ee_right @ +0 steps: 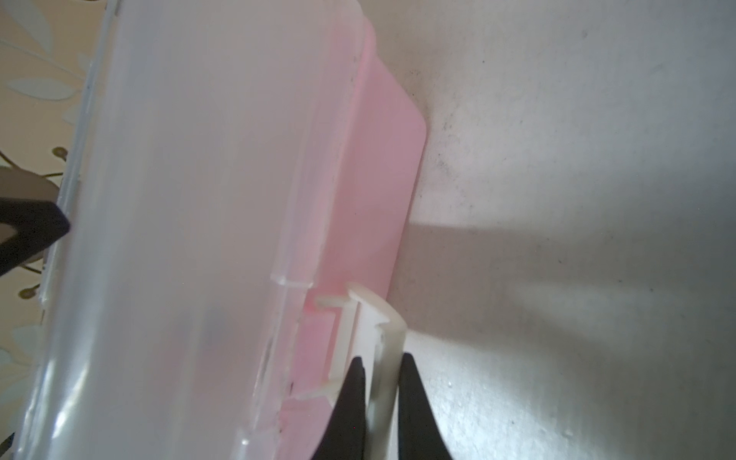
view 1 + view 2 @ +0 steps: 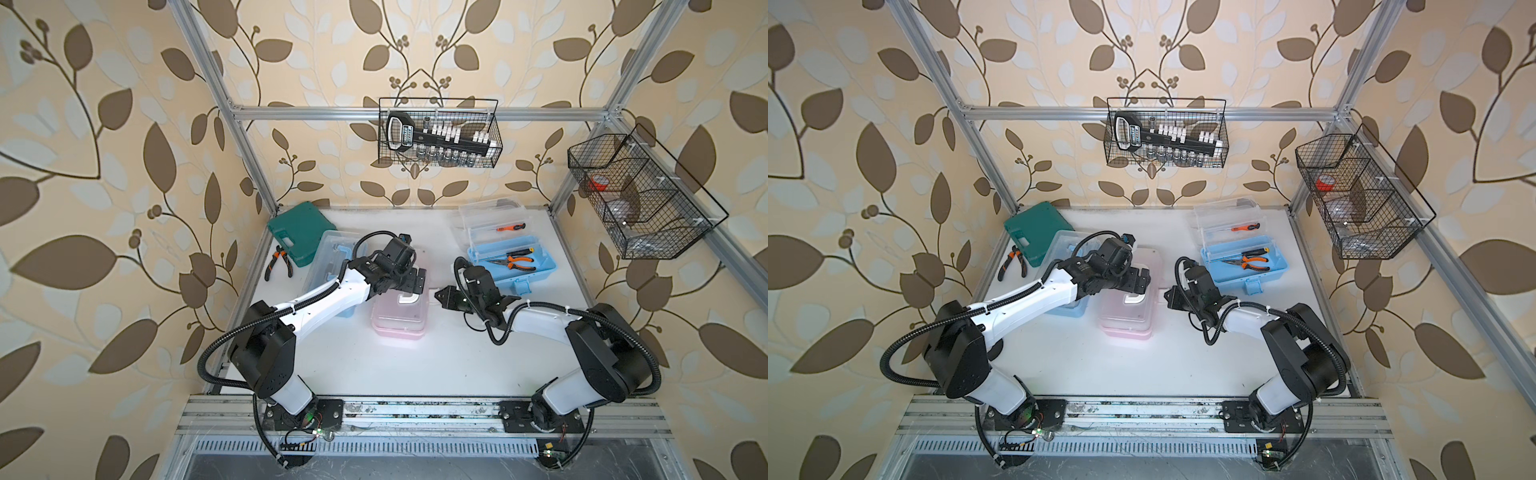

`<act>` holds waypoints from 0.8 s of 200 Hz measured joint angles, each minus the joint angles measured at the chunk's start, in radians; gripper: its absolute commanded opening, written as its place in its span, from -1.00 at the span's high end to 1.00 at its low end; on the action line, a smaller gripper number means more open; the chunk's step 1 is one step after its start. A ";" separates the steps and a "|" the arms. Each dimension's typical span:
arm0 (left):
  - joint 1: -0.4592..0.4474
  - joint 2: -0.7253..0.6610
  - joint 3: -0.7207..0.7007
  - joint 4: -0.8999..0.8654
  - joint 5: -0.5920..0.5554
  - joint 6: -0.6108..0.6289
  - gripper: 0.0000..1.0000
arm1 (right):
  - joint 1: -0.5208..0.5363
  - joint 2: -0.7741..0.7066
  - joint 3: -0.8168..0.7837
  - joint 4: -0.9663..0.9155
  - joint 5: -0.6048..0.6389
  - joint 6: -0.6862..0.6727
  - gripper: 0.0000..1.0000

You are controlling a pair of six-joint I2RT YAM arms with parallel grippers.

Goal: Close toolboxes
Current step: Fasten the toolbox latch on the toolbox.

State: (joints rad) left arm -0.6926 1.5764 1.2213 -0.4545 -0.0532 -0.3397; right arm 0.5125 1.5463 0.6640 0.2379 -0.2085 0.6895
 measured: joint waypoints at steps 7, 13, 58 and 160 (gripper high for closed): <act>0.000 0.000 0.000 0.000 0.000 0.000 -0.98 | 0.002 -0.004 0.002 -0.007 0.004 -0.002 0.77; 0.000 0.000 0.000 0.000 0.000 0.000 -0.98 | 0.003 -0.009 0.004 -0.016 0.010 -0.003 0.77; 0.000 0.001 0.000 0.000 0.001 0.000 -0.98 | 0.010 -0.048 0.024 -0.085 0.045 -0.023 0.77; 0.000 0.013 0.002 0.025 0.010 0.001 -0.98 | 0.076 -0.061 0.116 -0.205 0.136 -0.080 0.68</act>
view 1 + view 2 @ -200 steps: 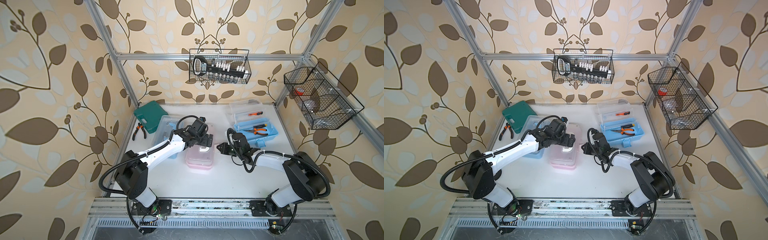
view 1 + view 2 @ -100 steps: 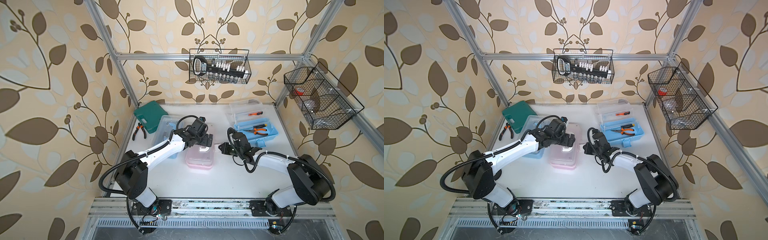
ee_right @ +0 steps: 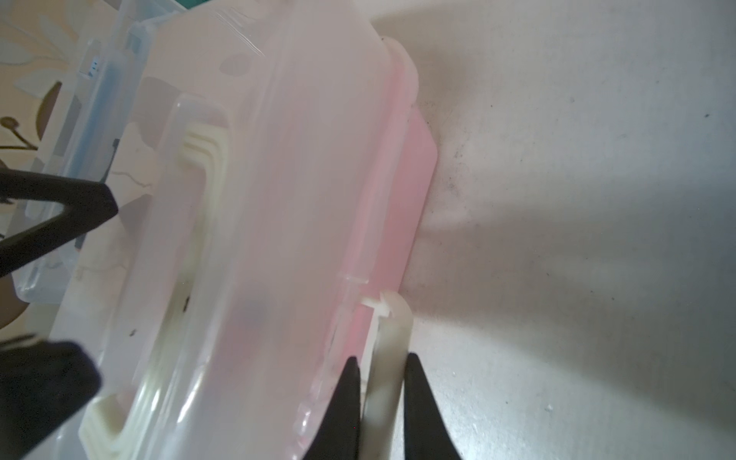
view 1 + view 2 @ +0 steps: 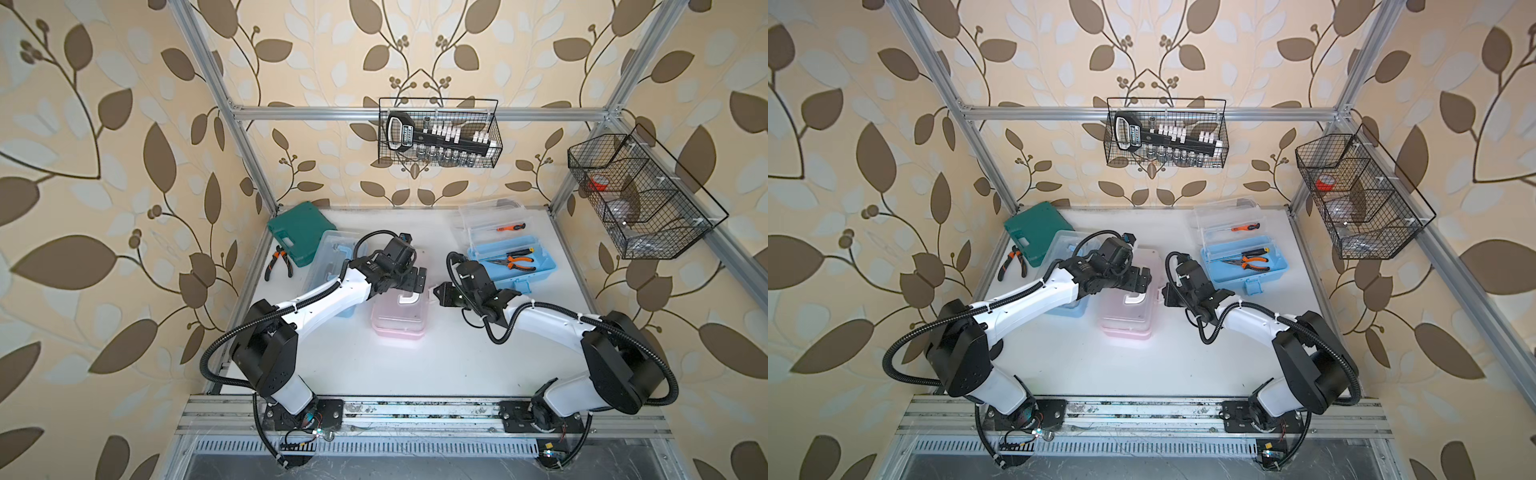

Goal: Close toolboxes
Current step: Fasten the toolbox latch on the toolbox.

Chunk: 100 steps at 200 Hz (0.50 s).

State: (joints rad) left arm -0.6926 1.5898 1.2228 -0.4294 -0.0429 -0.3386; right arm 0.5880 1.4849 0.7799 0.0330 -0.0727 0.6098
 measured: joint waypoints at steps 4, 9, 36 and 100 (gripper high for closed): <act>0.000 0.000 0.000 0.000 0.000 0.000 -0.98 | 0.002 0.000 0.002 -0.003 0.003 -0.001 0.68; 0.000 0.001 0.000 0.003 0.001 0.000 -0.98 | 0.004 0.000 0.006 -0.006 0.006 -0.002 0.67; 0.000 0.003 0.000 0.010 0.002 0.000 -0.98 | 0.011 0.000 0.014 -0.011 0.012 -0.008 0.66; 0.000 0.008 0.000 0.024 0.007 0.001 -0.98 | 0.038 -0.004 0.045 0.012 -0.017 -0.028 0.45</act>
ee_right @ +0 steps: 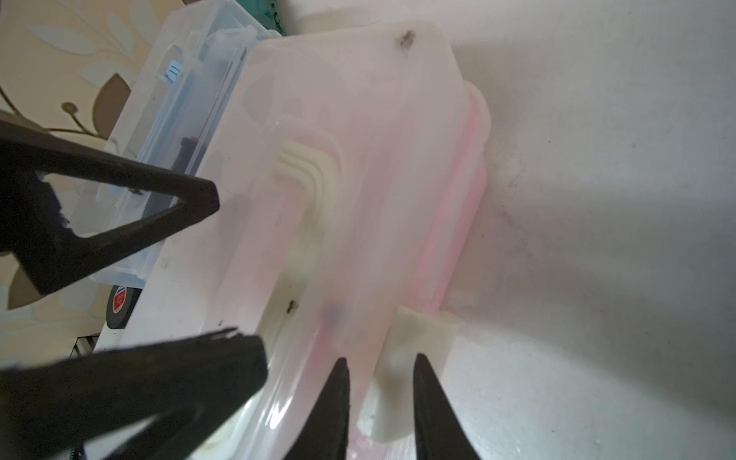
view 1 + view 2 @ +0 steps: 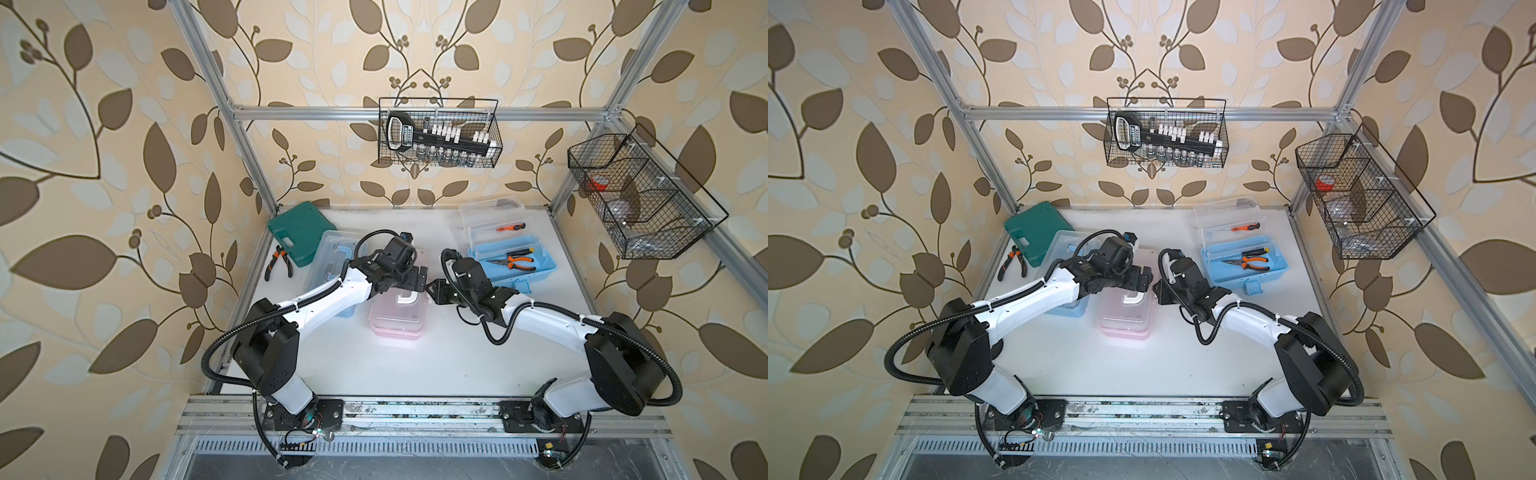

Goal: Close toolboxes
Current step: Fasten the toolbox latch on the toolbox.

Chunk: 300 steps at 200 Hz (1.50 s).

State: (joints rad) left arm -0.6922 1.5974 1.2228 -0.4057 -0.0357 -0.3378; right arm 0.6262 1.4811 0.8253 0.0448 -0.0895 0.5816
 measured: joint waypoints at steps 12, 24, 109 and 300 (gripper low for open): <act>0.000 0.002 0.000 0.003 0.000 0.000 -0.98 | 0.000 0.000 0.000 0.000 0.000 0.000 0.44; 0.000 0.002 0.000 0.005 0.001 0.000 -0.98 | 0.000 0.000 0.000 0.000 0.000 0.000 0.44; 0.000 0.004 0.000 0.011 0.002 0.004 -0.98 | -0.011 -0.031 0.000 0.009 0.010 -0.014 0.29; 0.000 0.004 0.000 0.009 0.001 0.006 -0.98 | -0.038 0.025 -0.064 0.064 -0.048 -0.022 0.58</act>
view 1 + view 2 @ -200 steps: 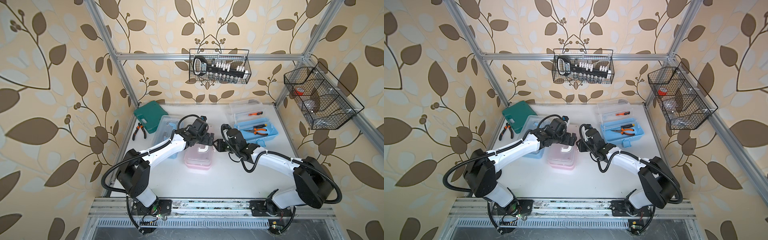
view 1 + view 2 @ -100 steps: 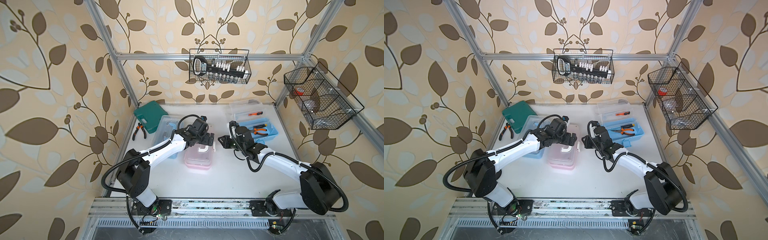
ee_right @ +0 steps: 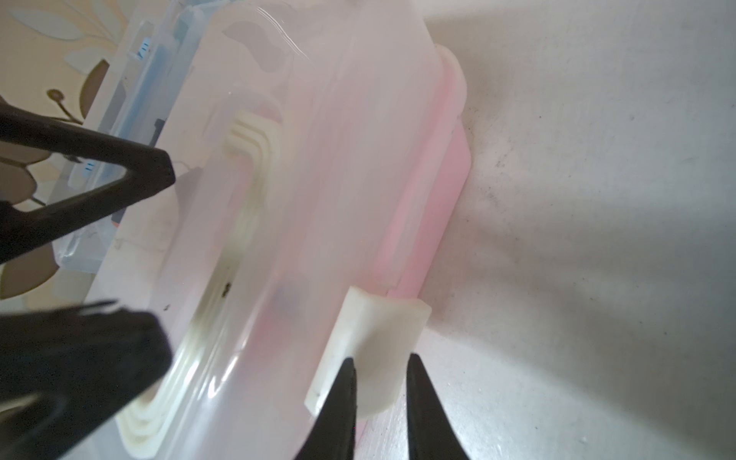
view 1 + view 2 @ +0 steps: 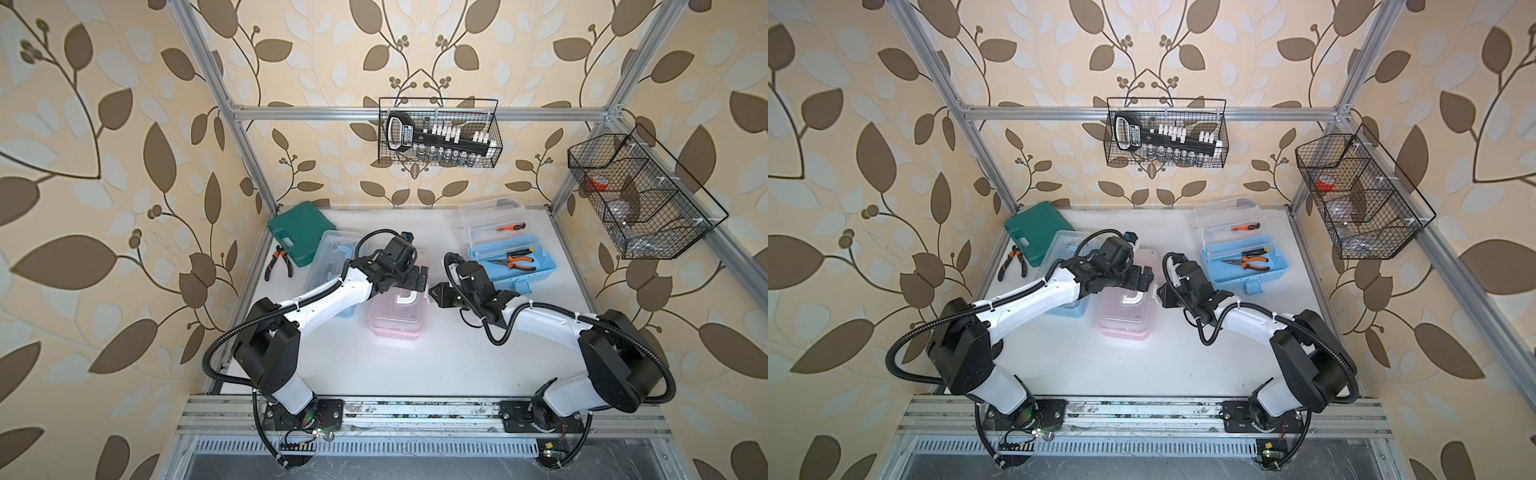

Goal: Close toolboxes
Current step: Fasten the toolbox latch on the toolbox.

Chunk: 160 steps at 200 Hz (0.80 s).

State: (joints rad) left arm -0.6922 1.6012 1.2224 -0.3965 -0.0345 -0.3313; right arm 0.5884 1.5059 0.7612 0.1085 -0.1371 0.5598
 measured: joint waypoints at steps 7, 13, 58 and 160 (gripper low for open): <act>0.000 0.000 0.000 0.000 0.000 0.000 -0.98 | 0.000 0.004 0.000 0.001 0.002 0.000 0.58; 0.000 0.000 0.000 0.000 0.000 0.000 -0.98 | 0.000 0.008 0.000 0.002 0.003 0.000 0.58; 0.000 0.001 0.001 0.000 0.000 0.000 -0.98 | 0.001 0.015 0.000 0.002 0.004 0.001 0.55; 0.000 0.006 0.007 0.000 0.000 0.000 -0.98 | 0.002 0.021 0.000 0.040 -0.008 0.020 0.54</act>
State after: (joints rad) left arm -0.6922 1.6077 1.2297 -0.3969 -0.0341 -0.3309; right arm 0.5900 1.5272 0.7616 0.1482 -0.1448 0.5800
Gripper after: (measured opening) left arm 0.989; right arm 0.233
